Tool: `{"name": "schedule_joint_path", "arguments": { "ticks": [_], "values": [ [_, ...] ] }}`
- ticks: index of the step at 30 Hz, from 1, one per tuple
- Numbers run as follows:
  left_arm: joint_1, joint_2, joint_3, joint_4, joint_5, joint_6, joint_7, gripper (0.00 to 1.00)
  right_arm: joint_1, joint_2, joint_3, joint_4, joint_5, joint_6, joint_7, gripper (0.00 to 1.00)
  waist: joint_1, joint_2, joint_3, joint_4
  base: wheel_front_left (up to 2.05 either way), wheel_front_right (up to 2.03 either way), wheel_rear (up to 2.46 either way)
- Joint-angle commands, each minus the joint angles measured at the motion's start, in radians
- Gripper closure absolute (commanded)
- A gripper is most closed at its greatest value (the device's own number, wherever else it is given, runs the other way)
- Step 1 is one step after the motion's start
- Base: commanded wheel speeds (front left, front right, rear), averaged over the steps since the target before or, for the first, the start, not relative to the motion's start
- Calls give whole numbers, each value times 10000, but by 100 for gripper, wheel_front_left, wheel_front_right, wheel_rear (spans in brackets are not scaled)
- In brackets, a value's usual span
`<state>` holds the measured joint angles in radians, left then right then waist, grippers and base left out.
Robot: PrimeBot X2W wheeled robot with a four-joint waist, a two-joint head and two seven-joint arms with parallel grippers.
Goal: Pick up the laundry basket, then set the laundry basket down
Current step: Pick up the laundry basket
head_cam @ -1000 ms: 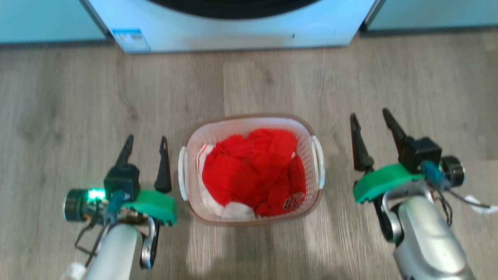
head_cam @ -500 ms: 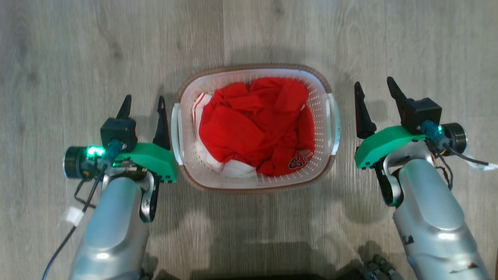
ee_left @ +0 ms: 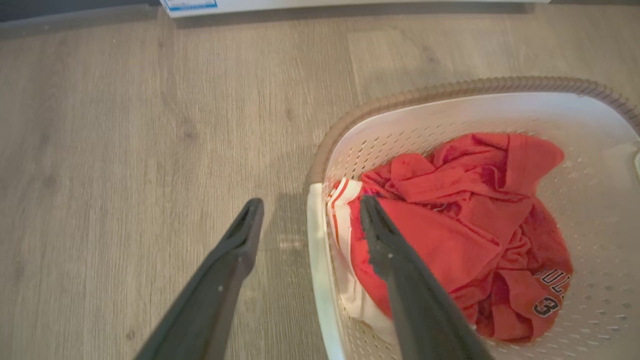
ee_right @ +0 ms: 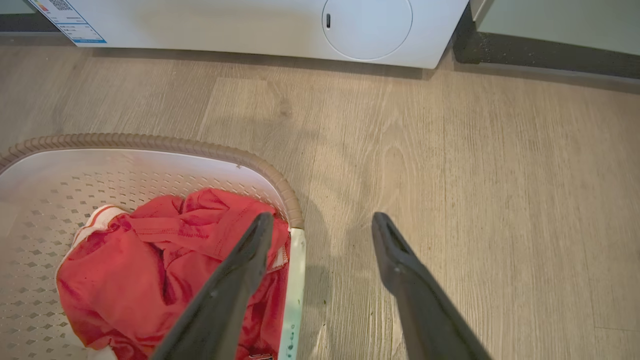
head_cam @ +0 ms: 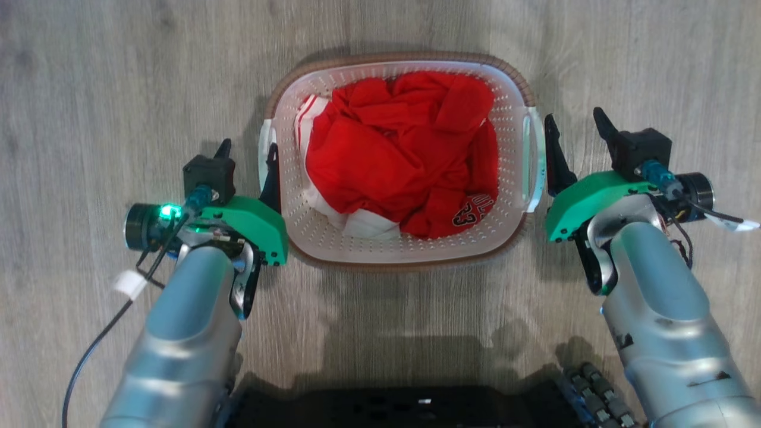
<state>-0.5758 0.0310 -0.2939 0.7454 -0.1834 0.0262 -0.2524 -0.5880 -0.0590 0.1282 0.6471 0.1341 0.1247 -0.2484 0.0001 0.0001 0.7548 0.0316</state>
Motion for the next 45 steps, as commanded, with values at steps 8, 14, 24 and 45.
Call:
{"name": "schedule_joint_path", "arguments": {
  "ticks": [8,14,24,45],
  "values": [
    [-546,193,-354,1057,-447,-166,-93,0,-155,88,460,257,244,60,-134,0,-1,-1,732,110,0,0,0],
    [-775,193,-767,1620,-942,-220,-93,0,-198,88,606,591,276,60,-134,0,-1,-1,961,185,0,0,0],
    [-1357,193,-1662,2388,-1702,-203,-93,0,-470,88,865,1413,538,60,-134,0,-1,-1,1300,282,0,0,0],
    [-2105,193,-3187,3060,-3125,56,-93,0,-1089,88,1238,2286,904,60,-134,0,-1,-1,1549,373,0,0,0]
  ]
}}
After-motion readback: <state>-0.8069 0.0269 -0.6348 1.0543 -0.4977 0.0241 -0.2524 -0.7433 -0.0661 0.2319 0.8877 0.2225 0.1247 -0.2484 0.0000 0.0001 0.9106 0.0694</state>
